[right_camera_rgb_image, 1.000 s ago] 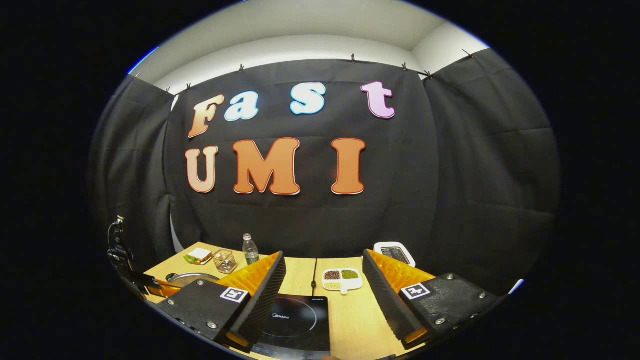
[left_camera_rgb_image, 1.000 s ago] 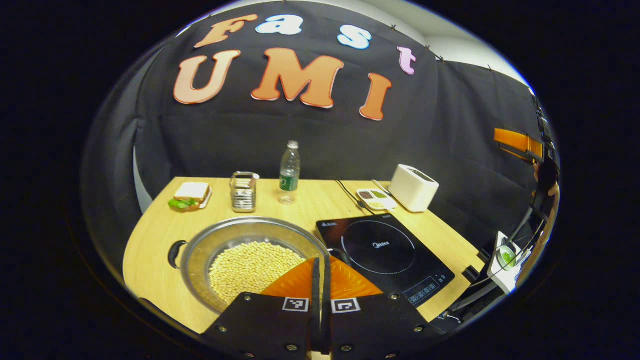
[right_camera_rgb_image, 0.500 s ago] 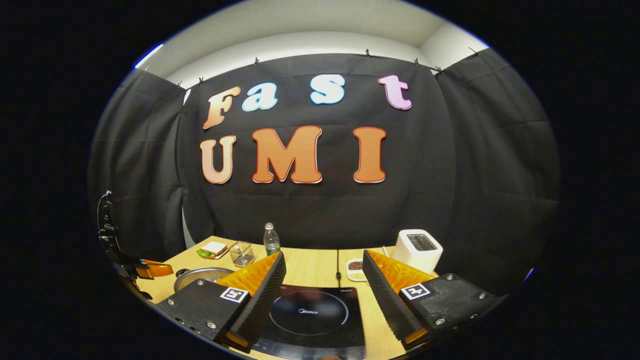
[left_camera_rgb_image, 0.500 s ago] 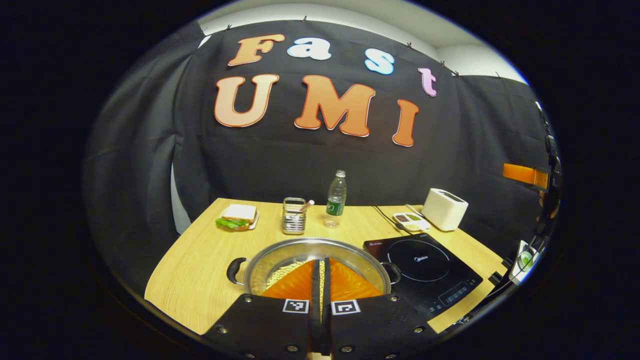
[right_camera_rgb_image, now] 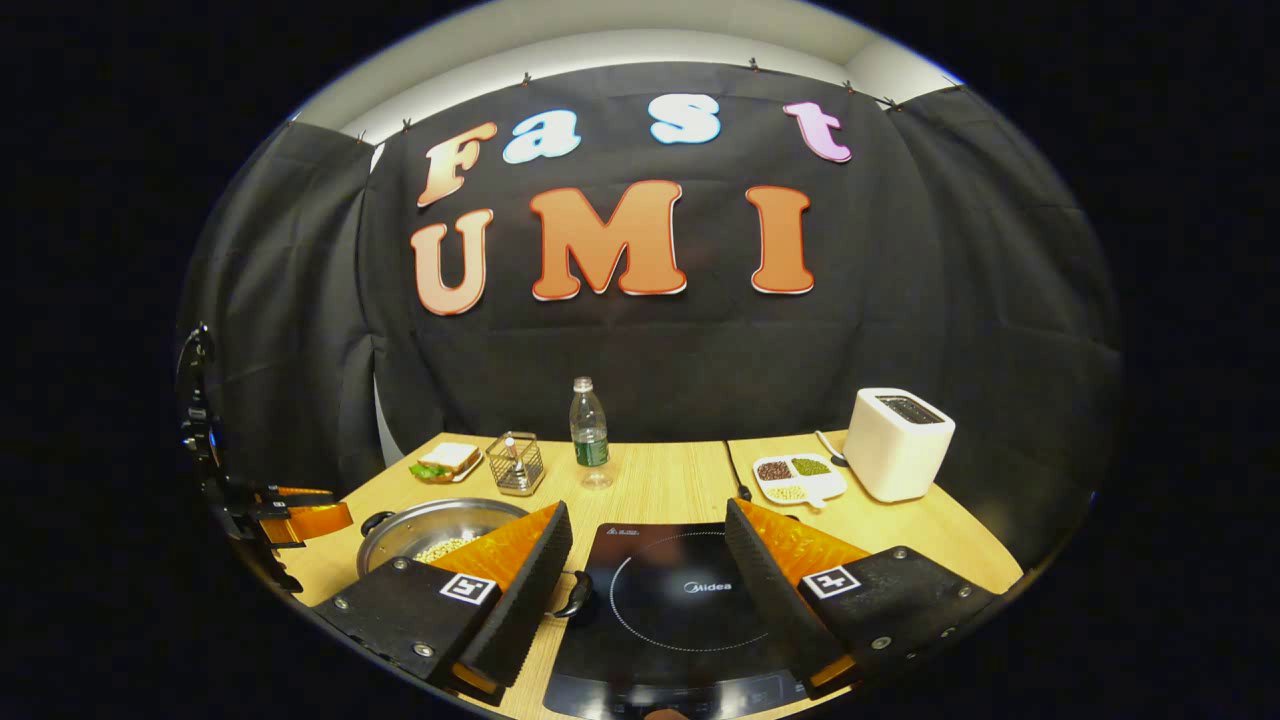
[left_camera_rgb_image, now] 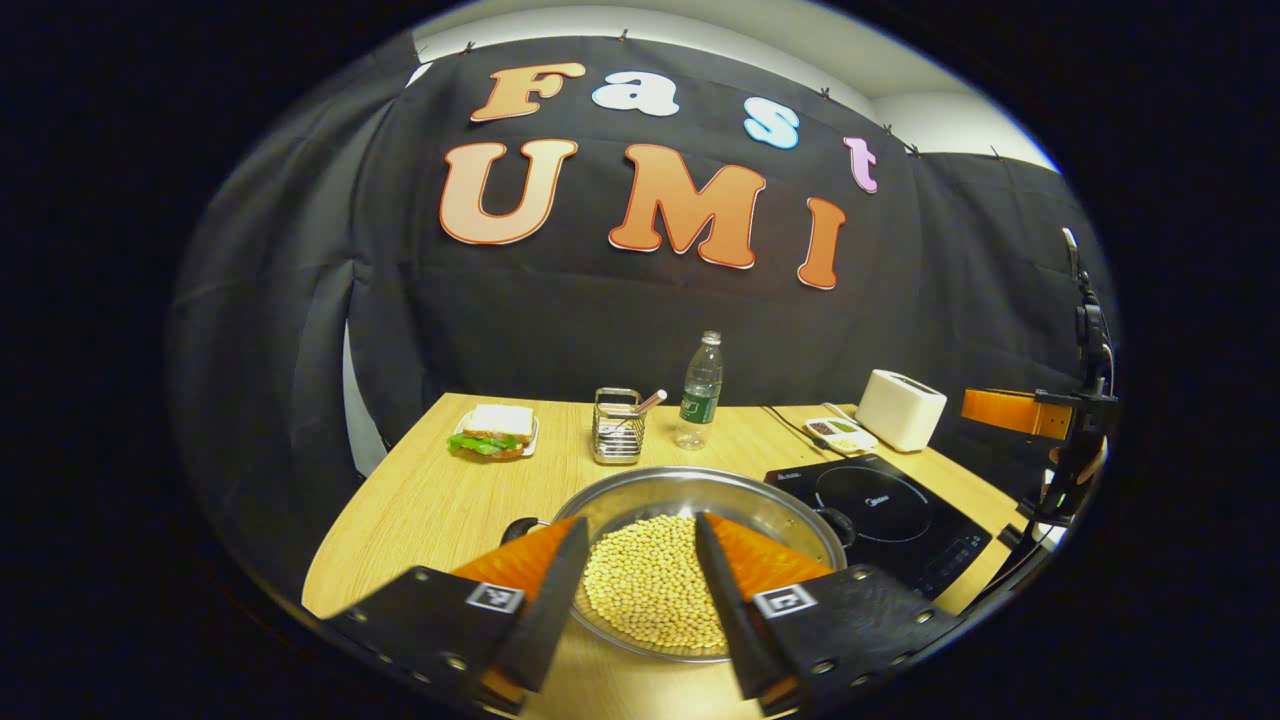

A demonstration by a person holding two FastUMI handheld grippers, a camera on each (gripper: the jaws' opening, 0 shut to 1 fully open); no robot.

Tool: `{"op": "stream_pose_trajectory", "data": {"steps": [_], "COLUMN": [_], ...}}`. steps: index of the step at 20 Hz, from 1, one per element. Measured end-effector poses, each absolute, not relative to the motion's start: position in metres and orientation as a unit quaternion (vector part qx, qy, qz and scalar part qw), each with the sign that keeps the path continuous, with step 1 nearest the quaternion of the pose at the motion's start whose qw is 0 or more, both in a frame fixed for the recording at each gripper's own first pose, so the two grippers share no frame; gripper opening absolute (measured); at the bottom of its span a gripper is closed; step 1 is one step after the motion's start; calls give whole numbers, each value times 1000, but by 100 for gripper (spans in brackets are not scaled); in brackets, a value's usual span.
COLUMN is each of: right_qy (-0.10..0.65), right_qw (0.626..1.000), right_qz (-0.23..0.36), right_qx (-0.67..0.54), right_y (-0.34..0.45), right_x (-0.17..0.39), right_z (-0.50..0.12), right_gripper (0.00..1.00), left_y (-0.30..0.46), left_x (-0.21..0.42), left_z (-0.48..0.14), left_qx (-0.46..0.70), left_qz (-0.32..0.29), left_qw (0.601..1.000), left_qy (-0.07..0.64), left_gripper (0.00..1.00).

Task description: First push the handle of the pot to place it horizontally, then grasp the pot with both hands and set it on the induction cooktop.

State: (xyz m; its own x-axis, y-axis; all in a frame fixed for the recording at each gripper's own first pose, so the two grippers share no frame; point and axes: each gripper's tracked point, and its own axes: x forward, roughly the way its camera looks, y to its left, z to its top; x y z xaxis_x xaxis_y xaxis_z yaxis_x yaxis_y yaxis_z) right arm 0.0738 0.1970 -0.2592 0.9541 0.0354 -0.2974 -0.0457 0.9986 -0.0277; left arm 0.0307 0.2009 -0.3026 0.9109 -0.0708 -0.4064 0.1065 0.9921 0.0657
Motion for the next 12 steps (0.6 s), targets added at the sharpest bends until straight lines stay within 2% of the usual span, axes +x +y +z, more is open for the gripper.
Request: {"op": "stream_pose_trajectory", "data": {"steps": [1, 2, 7, 9, 12], "right_qy": [156, 164, 219, 219, 247], "right_qw": [987, 986, 975, 975, 968], "right_qz": [16, 9, -23, -32, -44], "right_qx": [-20, -21, -14, -10, -18], "right_y": [202, 206, 226, 232, 237], "right_x": [77, 80, 92, 96, 97], "right_z": [-268, -279, -332, -342, -366], "right_gripper": [95, 96, 96, 96, 96], "left_y": [206, 210, 251, 265, 269], "left_x": [33, 36, 45, 50, 54], "left_z": [-305, -305, -321, -321, -331], "left_qx": [52, 54, 43, 53, 55], "left_qz": [-42, -39, -12, -2, -12], "left_qw": [977, 979, 979, 978, 976], "left_qy": [202, 194, 199, 200, 208], "left_gripper": [80, 88, 88, 88, 88]}}
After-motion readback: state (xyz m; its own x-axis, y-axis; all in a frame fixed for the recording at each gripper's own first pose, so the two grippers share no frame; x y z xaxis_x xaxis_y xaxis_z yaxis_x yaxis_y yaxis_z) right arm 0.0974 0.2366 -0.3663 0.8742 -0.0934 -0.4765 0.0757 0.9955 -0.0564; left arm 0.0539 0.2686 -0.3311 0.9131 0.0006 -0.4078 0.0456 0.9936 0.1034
